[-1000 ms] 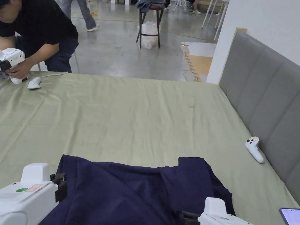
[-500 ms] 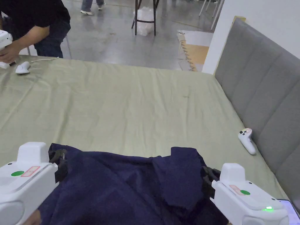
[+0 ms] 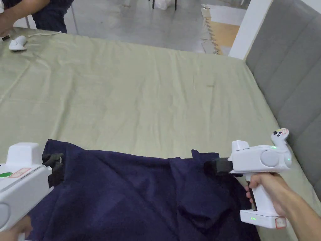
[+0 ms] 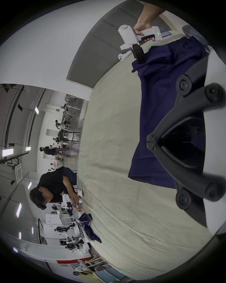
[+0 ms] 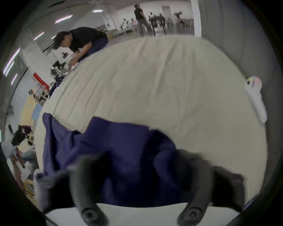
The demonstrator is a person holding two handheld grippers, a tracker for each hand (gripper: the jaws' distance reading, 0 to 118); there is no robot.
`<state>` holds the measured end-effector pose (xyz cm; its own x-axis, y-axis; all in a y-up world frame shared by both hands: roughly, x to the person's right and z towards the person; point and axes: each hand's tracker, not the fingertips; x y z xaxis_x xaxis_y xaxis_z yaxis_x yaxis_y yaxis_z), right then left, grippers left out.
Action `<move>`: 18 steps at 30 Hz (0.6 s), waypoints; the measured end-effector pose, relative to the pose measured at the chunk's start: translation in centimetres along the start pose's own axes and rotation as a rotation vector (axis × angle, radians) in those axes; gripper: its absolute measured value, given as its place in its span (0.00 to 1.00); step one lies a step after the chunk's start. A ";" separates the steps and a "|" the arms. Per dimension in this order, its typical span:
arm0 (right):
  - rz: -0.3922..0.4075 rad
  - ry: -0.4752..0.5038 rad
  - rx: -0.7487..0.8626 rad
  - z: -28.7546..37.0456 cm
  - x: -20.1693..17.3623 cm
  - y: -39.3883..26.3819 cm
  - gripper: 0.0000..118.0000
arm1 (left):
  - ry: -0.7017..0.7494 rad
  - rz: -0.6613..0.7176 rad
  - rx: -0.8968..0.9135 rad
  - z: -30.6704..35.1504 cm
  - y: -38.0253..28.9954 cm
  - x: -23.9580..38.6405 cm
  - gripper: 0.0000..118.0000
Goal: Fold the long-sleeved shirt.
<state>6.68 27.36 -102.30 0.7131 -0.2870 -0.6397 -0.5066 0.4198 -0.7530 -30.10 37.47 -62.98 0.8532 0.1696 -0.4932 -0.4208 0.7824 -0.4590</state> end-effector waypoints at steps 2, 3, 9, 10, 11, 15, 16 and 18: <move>0.025 -0.015 0.066 0.1 -0.3 -1.1 0.18 | 0.004 -0.004 -0.023 -0.7 0.0 -1.2 0.04; 0.014 0.057 0.076 0.0 -0.3 -1.7 0.13 | 0.008 0.006 -0.033 -1.2 0.1 -1.9 0.05; -0.077 0.081 0.098 1.5 0.0 -1.0 0.12 | -0.026 0.097 -0.186 -7.0 2.5 -7.5 0.49; -0.077 0.081 0.099 1.6 -0.2 -1.2 0.12 | -0.002 0.084 -0.184 -8.1 3.3 -8.2 0.70; -0.084 0.088 0.097 1.6 0.2 -0.9 0.12 | 0.005 0.081 -0.195 -9.2 4.1 -8.7 0.91; -0.094 0.100 0.089 1.6 0.4 -0.6 0.13 | -0.055 0.068 -0.300 -13.8 6.7 -9.7 0.93; -0.094 0.099 0.087 1.6 0.5 -0.4 0.13 | -0.086 0.105 -0.350 -14.9 6.9 -9.9 0.93; -0.095 0.098 0.084 1.8 0.2 -0.4 0.13 | -0.119 0.167 -0.421 -15.3 7.2 -10.6 0.91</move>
<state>7.86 28.69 -101.82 0.7026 -0.4099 -0.5816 -0.3941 0.4564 -0.7977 -46.89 32.08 -72.36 0.7822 0.3596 -0.5087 -0.6228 0.4312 -0.6529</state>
